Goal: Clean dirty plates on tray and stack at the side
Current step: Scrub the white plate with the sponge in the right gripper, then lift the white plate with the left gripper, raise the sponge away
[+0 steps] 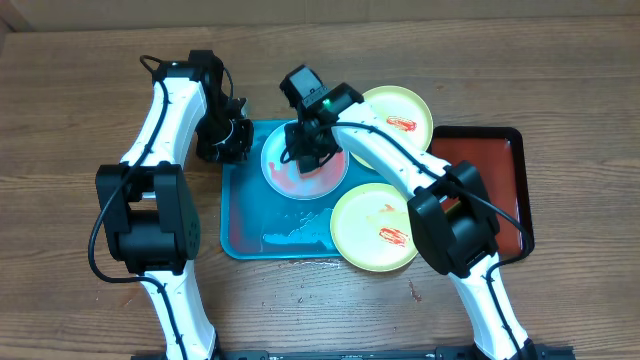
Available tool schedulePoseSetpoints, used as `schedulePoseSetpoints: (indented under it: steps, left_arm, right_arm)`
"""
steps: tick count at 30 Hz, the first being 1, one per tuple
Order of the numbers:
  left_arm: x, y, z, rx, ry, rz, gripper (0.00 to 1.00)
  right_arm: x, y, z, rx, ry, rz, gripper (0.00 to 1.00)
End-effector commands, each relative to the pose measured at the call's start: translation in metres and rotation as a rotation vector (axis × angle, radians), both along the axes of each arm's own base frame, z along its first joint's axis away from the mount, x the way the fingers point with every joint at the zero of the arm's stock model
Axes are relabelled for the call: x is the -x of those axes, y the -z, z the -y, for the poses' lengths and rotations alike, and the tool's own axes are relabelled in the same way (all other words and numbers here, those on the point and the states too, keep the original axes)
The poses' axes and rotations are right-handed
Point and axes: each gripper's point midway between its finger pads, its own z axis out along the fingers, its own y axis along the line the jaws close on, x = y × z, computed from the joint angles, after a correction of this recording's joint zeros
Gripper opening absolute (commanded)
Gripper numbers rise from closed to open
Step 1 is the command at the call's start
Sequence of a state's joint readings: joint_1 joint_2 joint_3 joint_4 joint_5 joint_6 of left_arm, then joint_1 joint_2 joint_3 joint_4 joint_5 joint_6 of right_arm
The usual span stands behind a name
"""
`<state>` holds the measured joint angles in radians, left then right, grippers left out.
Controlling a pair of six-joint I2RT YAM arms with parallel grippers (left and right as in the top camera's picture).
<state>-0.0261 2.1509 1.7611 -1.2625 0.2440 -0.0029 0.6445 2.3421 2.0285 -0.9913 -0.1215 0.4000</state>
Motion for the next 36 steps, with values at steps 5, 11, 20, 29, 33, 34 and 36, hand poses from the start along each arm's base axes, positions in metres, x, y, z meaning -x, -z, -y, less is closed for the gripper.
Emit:
schedulePoseSetpoints:
  steps: [5, 11, 20, 29, 33, 34, 36]
  left_arm:
    - [-0.031, 0.005, 0.007, 0.017, -0.064, 0.090, 0.38]
    - [-0.057, 0.013, 0.024, 0.081, -0.026, 0.191, 0.50]
    - [-0.061, 0.052, 0.064, 0.126, 0.165, 0.208, 0.41]
    - [-0.056, 0.067, 0.059, 0.105, 0.156, 0.166, 0.04]
    - [-0.055, 0.064, 0.053, 0.103, 0.120, 0.151, 0.04]
    - [-0.055, 0.061, 0.050, 0.102, 0.112, 0.150, 0.04]
    - [-0.057, 0.053, 0.045, 0.102, 0.100, 0.162, 0.04]
  right_arm:
    - [-0.006, -0.026, 0.000, -0.022, 0.020, 0.034, 0.04]
    - [-0.009, -0.025, 0.012, -0.010, 0.048, 0.014, 0.04]
    - [-0.013, -0.023, 0.026, 0.004, 0.076, -0.005, 0.04]
    - [-0.011, -0.022, 0.026, 0.004, 0.074, -0.012, 0.04]
    - [-0.006, -0.025, 0.017, -0.046, 0.055, -0.041, 0.04]
    - [-0.005, -0.028, 0.013, -0.067, 0.047, -0.048, 0.04]
    - [-0.004, -0.036, 0.008, -0.100, 0.036, -0.052, 0.04]
